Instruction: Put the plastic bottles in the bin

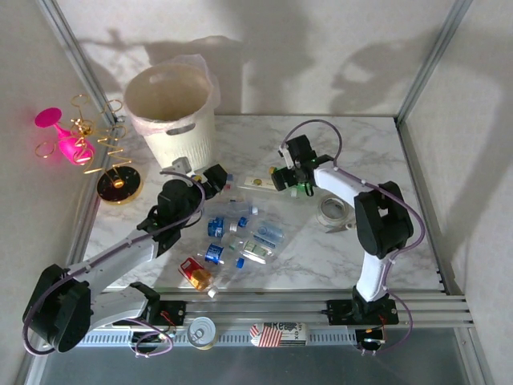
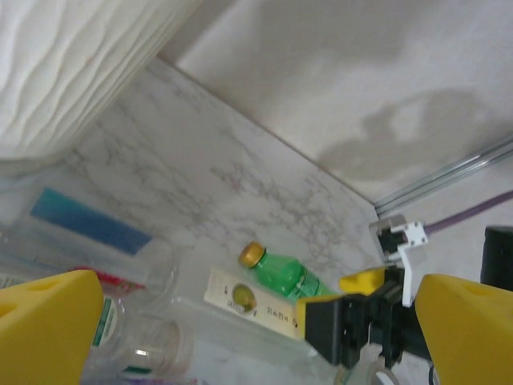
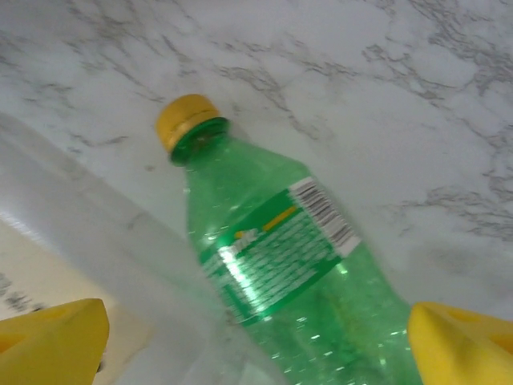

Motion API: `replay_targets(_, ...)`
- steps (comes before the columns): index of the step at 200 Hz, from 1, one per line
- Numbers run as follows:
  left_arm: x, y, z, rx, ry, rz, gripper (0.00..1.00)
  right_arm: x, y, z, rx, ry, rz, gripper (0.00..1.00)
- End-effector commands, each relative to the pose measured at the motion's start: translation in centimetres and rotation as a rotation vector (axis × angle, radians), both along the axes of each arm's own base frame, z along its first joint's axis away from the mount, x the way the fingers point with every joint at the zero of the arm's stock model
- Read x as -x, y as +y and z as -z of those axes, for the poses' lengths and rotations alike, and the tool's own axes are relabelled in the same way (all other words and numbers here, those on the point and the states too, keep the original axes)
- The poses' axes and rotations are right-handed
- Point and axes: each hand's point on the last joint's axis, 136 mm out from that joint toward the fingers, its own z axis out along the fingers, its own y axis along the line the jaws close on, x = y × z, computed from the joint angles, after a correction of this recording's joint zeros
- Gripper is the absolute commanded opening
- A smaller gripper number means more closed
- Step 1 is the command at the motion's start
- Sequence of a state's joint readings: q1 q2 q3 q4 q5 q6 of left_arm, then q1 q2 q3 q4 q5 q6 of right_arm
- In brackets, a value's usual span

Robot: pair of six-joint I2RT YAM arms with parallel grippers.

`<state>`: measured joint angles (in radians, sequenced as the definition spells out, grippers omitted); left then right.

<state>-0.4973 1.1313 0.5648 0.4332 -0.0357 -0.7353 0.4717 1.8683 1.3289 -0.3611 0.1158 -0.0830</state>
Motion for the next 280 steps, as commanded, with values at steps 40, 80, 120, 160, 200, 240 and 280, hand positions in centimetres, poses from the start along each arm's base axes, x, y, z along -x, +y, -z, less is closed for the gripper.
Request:
replay_targets(40,0.1,-2.5,1.2,0.127,0.007,0.066,1.0,-1.3,-2.0,0.9,-0.009,0.092,-0.05,0.91)
replay_targets(80,-0.6,-4.6,1.8,0.109,0.031,0.12,1.0,-1.8,-1.9,1.7,-0.026,0.11,-0.062,0.9)
replay_targets(120,-0.8,-6.1,2.0,0.117,0.039,0.151,1.0,-1.8,-1.4,2.6,-0.042,0.132,-0.081,0.89)
replay_targets(160,-0.8,-7.2,2.4,0.118,0.054,0.171,1.0,-1.7,-1.5,3.9,-0.033,0.149,-0.082,0.87)
replay_targets(200,-0.8,-7.8,2.5,0.119,0.061,0.177,0.99,-1.3,-1.5,5.0,-0.041,0.169,-0.08,0.85)
replay_targets(240,-0.8,-8.3,2.5,0.124,0.067,0.184,1.0,-0.6,-1.7,5.9,-0.041,0.18,-0.076,0.81)
replay_targets(280,-0.8,-9.0,2.3,0.127,0.071,0.194,0.99,-0.1,-1.9,5.9,-0.05,0.168,-0.071,0.7)
